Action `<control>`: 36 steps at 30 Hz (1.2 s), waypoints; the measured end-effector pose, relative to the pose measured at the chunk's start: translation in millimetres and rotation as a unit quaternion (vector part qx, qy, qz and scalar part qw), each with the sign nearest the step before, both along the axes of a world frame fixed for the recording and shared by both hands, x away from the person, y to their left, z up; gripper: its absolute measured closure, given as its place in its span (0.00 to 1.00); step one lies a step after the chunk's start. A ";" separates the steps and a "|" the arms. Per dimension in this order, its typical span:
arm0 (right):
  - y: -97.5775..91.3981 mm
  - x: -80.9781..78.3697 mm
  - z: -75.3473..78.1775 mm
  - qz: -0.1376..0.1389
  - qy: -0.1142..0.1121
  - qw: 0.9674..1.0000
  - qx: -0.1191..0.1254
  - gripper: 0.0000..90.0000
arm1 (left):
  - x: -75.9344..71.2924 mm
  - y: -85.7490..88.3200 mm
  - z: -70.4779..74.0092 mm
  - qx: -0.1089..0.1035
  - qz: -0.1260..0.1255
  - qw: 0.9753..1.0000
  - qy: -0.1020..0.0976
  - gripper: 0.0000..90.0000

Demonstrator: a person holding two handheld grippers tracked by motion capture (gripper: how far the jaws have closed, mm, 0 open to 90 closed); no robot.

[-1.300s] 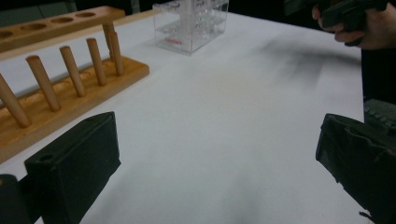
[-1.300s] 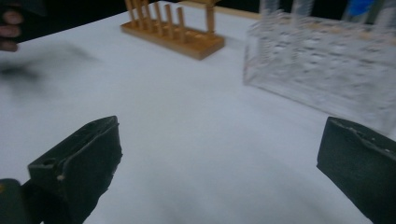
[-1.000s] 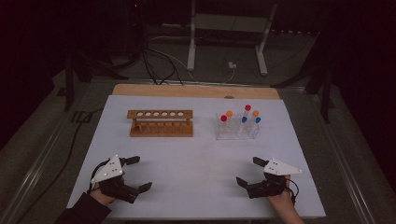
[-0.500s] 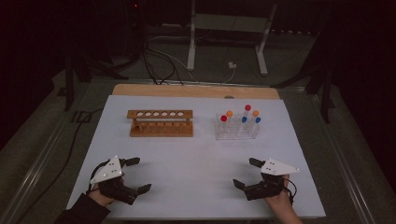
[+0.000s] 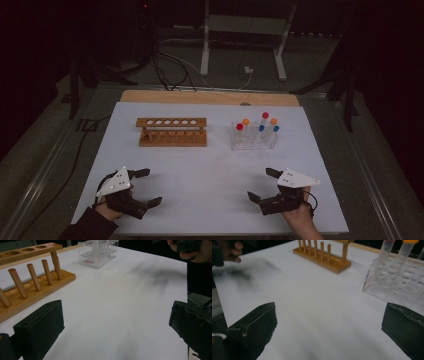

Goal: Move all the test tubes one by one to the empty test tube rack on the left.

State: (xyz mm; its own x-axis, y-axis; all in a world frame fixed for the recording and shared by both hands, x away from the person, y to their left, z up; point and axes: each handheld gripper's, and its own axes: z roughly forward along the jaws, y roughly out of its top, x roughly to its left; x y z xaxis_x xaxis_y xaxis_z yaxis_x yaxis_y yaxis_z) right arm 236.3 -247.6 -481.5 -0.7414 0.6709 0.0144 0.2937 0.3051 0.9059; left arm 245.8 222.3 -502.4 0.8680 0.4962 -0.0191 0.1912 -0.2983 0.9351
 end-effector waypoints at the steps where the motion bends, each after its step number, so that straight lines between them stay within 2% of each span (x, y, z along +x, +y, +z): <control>1: -0.1 -0.4 2.2 -0.006 -0.003 1.000 0.002 0.00 | -0.1 0.0 0.1 0.001 0.001 1.000 -0.002 0.01; 6: -4.1 2.0 13.9 -0.035 -0.014 0.999 0.012 0.00 | 0.2 -0.2 -0.2 0.002 0.000 1.000 -0.001 0.01; 8: -5.1 2.3 17.3 -0.037 -0.019 0.999 0.014 0.00 | 0.3 0.1 0.2 -0.001 0.000 1.000 -0.002 0.01; 11: -8.7 4.8 29.5 -0.044 -0.032 0.998 0.028 0.00 | 0.4 0.6 0.2 -0.004 0.001 1.000 -0.001 0.01; 15: -14.5 10.0 47.0 -0.057 -0.052 0.996 0.032 0.00 | 1.2 0.5 -0.2 -0.004 0.001 1.000 0.001 0.01; 20: -19.6 19.1 56.8 -0.073 -0.062 0.995 0.035 0.00 | 0.4 -0.1 0.7 -0.005 0.003 1.000 -0.005 0.01; 25: -25.4 37.3 62.5 -0.094 -0.058 0.993 0.039 0.00 | 0.2 0.8 1.3 -0.009 0.005 1.000 -0.005 0.01; 26: -26.8 44.7 62.1 -0.102 -0.053 0.993 0.037 0.00 | 0.2 0.8 1.3 -0.010 0.005 1.000 -0.005 0.01; 28: -27.4 48.5 61.7 -0.104 -0.048 0.993 0.034 0.00 | 0.1 0.5 1.1 -0.007 0.005 1.000 -0.004 0.01; 29: -28.4 55.5 60.3 -0.114 -0.040 0.992 0.026 0.00 | 0.1 0.4 1.1 -0.006 0.005 1.000 -0.004 0.01; 31: -29.4 58.9 59.5 -0.118 -0.034 0.992 0.027 0.00 | 0.1 0.1 1.4 -0.007 0.004 1.000 -0.006 0.01; 36: -34.5 73.3 56.1 -0.146 -0.030 0.988 0.027 0.00 | 0.0 0.7 1.6 -0.010 0.005 1.000 -0.006 0.01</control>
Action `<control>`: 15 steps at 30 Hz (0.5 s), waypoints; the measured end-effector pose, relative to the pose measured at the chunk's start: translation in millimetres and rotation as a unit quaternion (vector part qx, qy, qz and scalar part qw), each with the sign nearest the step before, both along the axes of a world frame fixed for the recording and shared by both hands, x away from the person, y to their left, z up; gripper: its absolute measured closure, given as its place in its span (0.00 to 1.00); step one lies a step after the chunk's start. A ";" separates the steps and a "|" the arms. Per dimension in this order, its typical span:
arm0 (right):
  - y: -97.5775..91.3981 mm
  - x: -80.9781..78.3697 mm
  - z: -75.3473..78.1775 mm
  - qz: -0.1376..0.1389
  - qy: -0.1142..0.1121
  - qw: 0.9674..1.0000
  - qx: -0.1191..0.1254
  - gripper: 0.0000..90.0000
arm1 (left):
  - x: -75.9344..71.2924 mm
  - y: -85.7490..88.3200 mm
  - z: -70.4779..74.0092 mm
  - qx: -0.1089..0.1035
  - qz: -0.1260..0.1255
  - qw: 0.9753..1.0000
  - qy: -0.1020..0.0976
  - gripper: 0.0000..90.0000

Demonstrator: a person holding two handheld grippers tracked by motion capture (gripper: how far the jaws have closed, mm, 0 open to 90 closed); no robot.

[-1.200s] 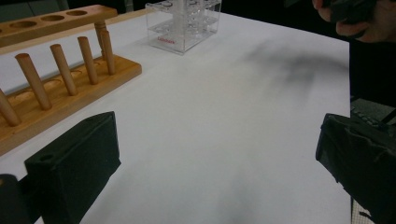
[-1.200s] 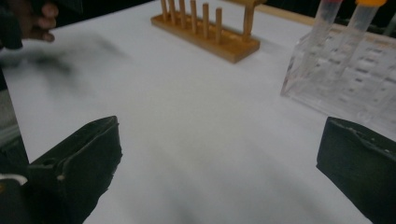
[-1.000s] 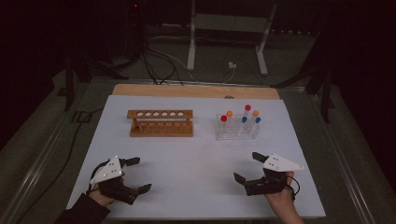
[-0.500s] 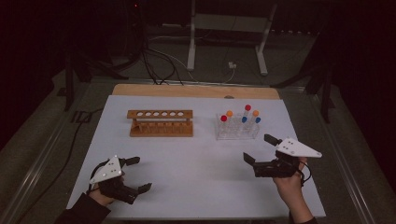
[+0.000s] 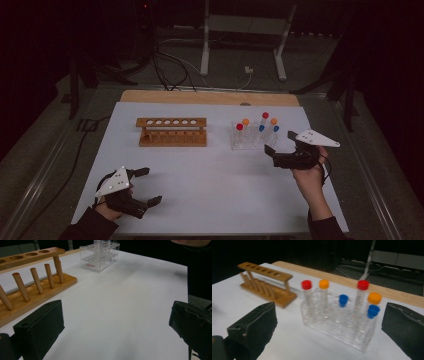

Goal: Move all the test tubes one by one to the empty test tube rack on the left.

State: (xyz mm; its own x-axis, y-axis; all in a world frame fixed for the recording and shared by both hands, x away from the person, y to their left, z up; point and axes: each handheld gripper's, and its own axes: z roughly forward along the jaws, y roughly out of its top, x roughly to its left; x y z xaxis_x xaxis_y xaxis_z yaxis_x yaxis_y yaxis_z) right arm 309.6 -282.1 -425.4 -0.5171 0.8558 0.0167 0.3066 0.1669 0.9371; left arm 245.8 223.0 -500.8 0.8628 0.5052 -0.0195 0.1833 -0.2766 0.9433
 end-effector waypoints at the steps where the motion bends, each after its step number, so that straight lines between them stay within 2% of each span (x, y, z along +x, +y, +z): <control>1: -1.2 2.8 -0.6 -0.008 0.001 1.000 0.000 0.00 | 0.1 0.0 0.2 -0.001 0.000 1.000 0.000 0.01; 2: -3.4 8.5 -2.1 -0.021 0.003 1.000 -0.003 0.00 | 0.2 0.0 0.3 -0.001 0.000 1.000 0.000 0.01; 5: -5.3 14.0 -4.3 -0.034 0.008 0.999 -0.004 0.00 | 0.2 -0.7 -0.4 0.004 -0.001 1.000 0.002 0.01; 7: -6.4 19.0 -7.4 -0.055 0.013 0.998 -0.016 0.00 | 0.1 -0.9 -0.1 0.004 -0.002 1.000 0.001 0.01; 13: -9.8 33.7 -19.4 -0.068 0.057 0.996 -0.028 0.00 | 0.4 -0.2 -0.2 0.002 0.000 1.000 0.002 0.01; 15: -10.4 36.5 -22.4 -0.068 0.067 0.995 -0.031 0.05 | 0.4 -0.5 -0.4 0.002 -0.001 1.000 0.003 0.01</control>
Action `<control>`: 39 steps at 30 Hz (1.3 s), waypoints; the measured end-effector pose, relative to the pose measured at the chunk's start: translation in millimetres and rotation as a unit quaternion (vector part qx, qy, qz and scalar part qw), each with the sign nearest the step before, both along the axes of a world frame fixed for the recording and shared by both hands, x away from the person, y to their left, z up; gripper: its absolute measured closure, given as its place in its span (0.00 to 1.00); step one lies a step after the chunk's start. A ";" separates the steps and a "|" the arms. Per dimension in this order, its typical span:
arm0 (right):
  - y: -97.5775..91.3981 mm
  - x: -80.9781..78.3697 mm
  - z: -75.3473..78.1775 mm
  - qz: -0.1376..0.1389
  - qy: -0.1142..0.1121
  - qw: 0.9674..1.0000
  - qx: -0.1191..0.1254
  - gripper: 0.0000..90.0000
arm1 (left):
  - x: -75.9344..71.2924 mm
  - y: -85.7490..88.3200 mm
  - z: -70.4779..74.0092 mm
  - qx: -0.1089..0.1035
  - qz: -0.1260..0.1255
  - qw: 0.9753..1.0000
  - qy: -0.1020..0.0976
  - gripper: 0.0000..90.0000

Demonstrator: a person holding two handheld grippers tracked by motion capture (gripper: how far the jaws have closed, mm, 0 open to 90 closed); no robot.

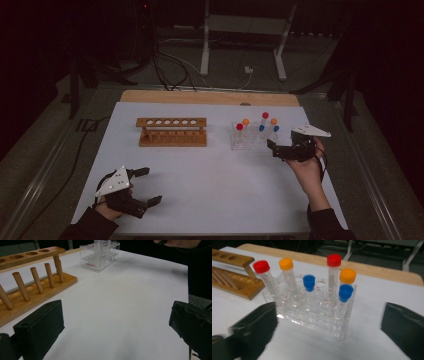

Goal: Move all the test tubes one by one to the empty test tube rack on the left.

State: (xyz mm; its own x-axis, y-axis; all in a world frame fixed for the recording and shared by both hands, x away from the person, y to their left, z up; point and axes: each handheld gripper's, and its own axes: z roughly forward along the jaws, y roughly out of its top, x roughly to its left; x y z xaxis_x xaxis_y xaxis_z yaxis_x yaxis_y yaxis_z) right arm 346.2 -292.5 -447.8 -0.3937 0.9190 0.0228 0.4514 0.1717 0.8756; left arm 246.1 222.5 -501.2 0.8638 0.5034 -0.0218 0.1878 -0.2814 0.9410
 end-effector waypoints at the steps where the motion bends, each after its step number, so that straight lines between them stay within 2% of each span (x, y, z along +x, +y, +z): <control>1: -0.1 1.5 -1.5 -0.001 0.005 1.000 -0.003 0.05 | 0.0 -0.1 0.0 0.000 -0.001 1.000 0.000 0.01; 4: -0.4 6.5 -5.0 -0.014 0.017 1.000 -0.012 0.08 | -0.1 0.1 0.3 -0.002 0.000 1.000 -0.001 0.01; 6: -0.7 8.9 -6.5 -0.023 0.022 0.999 -0.014 0.18 | 0.0 0.4 0.2 -0.002 0.001 1.000 -0.001 0.01; 8: -0.5 11.4 -8.1 -0.027 0.027 0.999 -0.015 0.20 | 0.2 0.5 0.1 0.003 0.002 1.000 0.000 0.01; 9: 0.3 14.2 -9.6 -0.033 0.032 0.999 -0.018 0.27 | 0.2 0.6 -0.1 0.003 0.002 1.000 0.001 0.01; 10: 0.3 14.2 -9.6 -0.033 0.032 0.999 -0.018 0.27 | 0.3 0.6 -0.1 0.003 0.002 1.000 0.002 0.01; 13: 1.4 18.1 -10.7 -0.036 0.033 0.999 -0.014 0.38 | 0.2 0.9 0.3 0.000 0.002 1.000 0.001 0.01; 20: 3.3 26.0 -11.5 -0.044 0.036 0.998 -0.014 0.56 | 0.2 1.1 0.0 0.001 0.003 1.000 0.001 0.01; 23: 4.3 27.9 -11.4 -0.040 0.039 0.998 -0.012 0.62 | 0.1 1.1 0.1 0.001 0.002 1.000 0.000 0.01; 30: 6.6 34.4 -14.3 -0.042 0.046 0.998 -0.007 0.71 | 0.1 1.2 0.2 0.000 0.002 1.000 0.000 0.01; 39: 11.7 41.6 -18.7 -0.051 0.059 0.997 -0.025 0.78 | -0.1 1.4 0.3 -0.001 0.001 1.000 0.001 0.01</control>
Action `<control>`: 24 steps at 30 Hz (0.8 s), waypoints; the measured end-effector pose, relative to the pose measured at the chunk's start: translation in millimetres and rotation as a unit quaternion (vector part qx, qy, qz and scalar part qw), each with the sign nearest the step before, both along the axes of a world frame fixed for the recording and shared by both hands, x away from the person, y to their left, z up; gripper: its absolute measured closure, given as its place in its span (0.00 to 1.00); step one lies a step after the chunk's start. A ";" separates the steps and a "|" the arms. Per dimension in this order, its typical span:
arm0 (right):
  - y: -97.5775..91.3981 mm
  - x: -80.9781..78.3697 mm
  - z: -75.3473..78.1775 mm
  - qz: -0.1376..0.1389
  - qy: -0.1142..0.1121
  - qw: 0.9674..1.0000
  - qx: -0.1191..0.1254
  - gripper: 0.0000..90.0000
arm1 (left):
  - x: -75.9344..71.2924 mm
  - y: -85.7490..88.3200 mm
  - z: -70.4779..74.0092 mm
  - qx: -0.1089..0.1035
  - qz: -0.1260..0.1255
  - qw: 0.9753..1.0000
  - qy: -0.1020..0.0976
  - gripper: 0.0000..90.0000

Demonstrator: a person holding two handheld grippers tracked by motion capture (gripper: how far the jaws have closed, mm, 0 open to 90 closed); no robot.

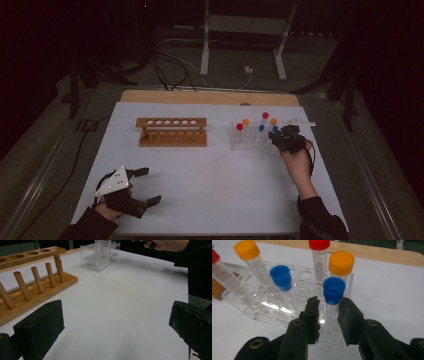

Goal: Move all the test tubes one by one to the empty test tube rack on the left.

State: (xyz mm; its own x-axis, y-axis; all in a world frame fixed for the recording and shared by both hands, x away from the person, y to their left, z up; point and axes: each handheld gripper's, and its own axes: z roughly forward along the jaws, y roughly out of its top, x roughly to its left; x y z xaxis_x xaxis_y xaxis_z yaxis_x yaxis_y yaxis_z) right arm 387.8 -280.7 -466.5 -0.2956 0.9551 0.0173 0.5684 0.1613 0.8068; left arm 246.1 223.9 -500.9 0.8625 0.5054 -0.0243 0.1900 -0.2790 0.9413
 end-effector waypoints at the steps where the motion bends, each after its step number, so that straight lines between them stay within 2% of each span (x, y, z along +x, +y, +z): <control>1: 0.5 0.4 -0.4 -0.001 -0.001 1.000 -0.001 0.79 | 0.1 -0.1 0.0 0.000 0.000 1.000 0.000 0.01; 8: 4.0 1.1 -0.7 -0.012 -0.004 1.000 -0.017 0.85 | 0.2 0.1 0.1 0.000 0.001 1.000 0.000 0.01; 12: 2.0 -0.3 0.4 -0.013 -0.008 1.000 -0.014 0.85 | -0.1 0.2 0.3 0.001 0.001 1.000 0.000 0.01; 16: -1.6 -4.6 7.2 -0.013 -0.024 1.000 -0.004 0.85 | 0.1 0.1 0.2 0.002 0.002 1.000 0.000 0.01; 24: -4.0 -18.7 28.3 -0.010 -0.060 0.998 -0.003 0.85 | -0.7 -0.6 0.3 0.007 -0.001 1.000 -0.003 0.01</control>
State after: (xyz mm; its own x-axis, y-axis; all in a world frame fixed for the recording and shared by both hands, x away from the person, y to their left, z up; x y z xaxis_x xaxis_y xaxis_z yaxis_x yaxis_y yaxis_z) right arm 369.2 -284.7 -438.2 -0.2764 0.9608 -0.0224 0.4710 0.1558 0.8683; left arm 245.4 223.3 -500.6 0.8639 0.5035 -0.0127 0.1842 -0.2924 0.9384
